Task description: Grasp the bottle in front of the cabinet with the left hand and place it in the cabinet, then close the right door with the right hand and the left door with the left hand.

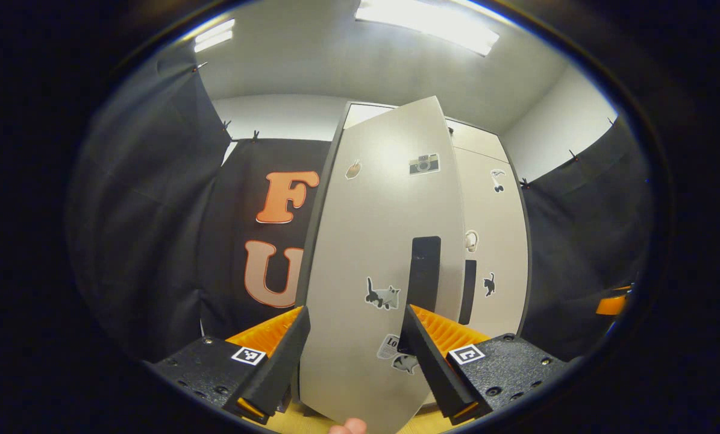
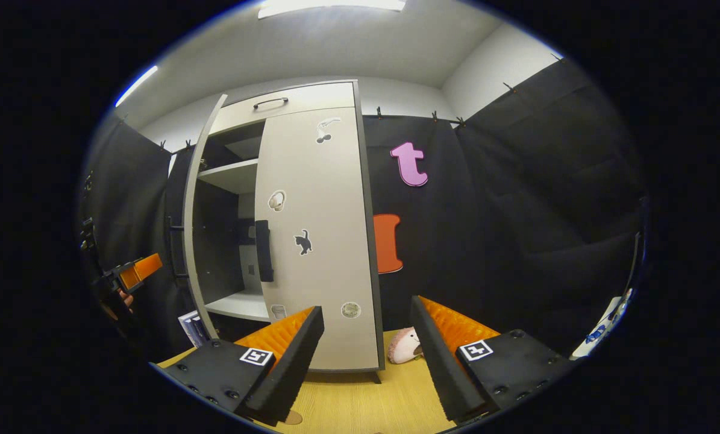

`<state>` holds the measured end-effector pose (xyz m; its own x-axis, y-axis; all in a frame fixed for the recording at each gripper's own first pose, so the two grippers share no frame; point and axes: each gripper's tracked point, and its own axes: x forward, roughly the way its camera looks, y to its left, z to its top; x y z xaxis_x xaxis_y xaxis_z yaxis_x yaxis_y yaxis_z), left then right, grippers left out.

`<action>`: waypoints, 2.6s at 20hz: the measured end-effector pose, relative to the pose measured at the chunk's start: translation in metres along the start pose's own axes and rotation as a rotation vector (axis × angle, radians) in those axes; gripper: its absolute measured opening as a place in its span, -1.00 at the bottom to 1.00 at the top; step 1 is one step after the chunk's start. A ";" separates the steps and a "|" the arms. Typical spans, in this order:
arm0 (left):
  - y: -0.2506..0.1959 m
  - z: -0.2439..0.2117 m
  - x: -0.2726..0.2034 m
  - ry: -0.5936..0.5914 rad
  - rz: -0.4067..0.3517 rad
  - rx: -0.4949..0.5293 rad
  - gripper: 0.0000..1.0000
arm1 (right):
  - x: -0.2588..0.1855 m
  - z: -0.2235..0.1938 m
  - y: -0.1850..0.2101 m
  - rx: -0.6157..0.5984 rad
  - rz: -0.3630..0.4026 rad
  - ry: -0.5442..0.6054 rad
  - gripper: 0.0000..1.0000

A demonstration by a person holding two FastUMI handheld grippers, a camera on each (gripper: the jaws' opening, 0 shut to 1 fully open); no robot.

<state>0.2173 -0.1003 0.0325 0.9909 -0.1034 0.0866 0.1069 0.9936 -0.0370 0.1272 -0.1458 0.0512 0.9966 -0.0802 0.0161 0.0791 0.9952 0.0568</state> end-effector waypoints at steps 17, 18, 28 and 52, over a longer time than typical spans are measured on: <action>-0.032 -0.048 0.085 0.085 -0.041 -0.100 0.91 | -0.016 0.004 -0.043 -0.040 -0.113 0.003 0.92; -0.033 -0.049 0.089 0.086 -0.041 -0.101 0.91 | -0.016 0.004 -0.047 -0.033 -0.120 0.003 0.92; -0.051 -0.063 0.123 0.097 -0.040 -0.047 0.90 | -0.012 0.008 -0.068 -0.013 -0.164 -0.022 0.92; -0.022 -0.023 -0.044 0.087 0.022 -0.034 0.91 | -0.014 -0.033 0.001 -0.061 0.044 0.041 0.93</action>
<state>0.1729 -0.1183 0.0067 0.9962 -0.0868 -0.0015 0.0864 0.9937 -0.0714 0.1136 -0.1423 0.0175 0.9991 -0.0349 -0.0234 0.0348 0.9994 -0.0044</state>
